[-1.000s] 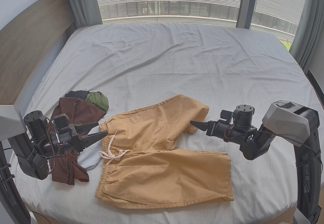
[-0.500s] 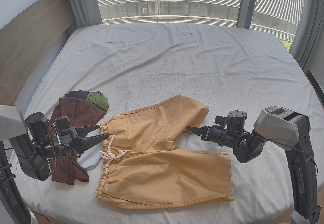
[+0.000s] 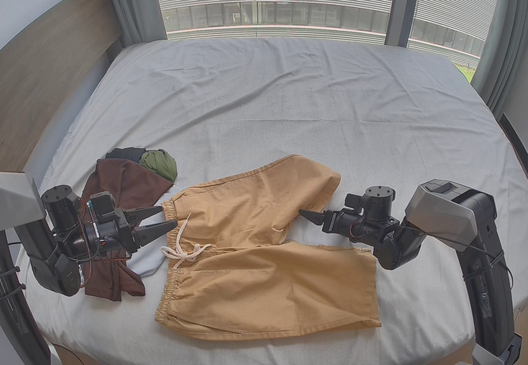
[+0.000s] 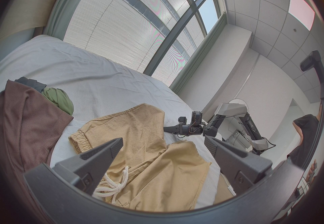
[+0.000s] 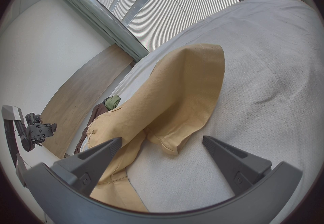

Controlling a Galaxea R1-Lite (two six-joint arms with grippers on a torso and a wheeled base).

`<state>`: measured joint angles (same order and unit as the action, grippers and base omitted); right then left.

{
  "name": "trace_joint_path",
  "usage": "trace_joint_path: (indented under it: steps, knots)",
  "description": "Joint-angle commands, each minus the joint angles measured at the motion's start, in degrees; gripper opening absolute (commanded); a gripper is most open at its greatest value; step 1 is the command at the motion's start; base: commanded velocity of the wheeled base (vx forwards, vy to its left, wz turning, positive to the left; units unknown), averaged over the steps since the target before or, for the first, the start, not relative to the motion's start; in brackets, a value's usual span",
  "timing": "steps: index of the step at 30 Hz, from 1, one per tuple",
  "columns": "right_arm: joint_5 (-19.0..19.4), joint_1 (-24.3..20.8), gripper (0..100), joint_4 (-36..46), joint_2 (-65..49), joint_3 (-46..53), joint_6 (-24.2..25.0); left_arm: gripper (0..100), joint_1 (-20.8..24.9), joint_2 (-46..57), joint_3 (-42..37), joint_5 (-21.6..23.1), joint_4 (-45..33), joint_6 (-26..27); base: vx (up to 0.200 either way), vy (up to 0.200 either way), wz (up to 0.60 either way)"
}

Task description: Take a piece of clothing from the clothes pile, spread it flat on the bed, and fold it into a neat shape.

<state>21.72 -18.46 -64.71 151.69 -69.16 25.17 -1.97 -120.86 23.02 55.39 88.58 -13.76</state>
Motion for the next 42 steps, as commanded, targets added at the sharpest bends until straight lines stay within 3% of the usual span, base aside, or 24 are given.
trace_joint_path:
  steps: [1,7,8,28,42]
  knots:
    - [-0.1,-0.26,100,0.2,1.42,-0.98,0.05,100,-0.05,0.01,-0.08,-0.02,0.02,-0.04,0.0,0.0,0.0]
    - [-0.19,-0.35,100,0.46,2.21,-2.3,-0.04,100,0.04,0.01,-0.16,-0.02,0.02,-0.04,0.0,0.0,0.0]
    - [-0.19,-0.35,0,0.46,2.21,-2.47,-0.04,100,0.13,0.01,-0.16,-0.02,0.02,-0.04,0.0,0.0,0.0]
    - [-0.54,0.44,0,-1.47,0.28,2.1,-0.21,100,0.3,0.01,-0.34,0.06,0.02,-0.04,0.0,0.0,0.0]
    - [-0.45,6.5,0,-1.3,-9.74,14.31,-2.32,100,0.3,-0.08,-0.34,0.06,0.02,-0.04,0.0,0.0,0.0]
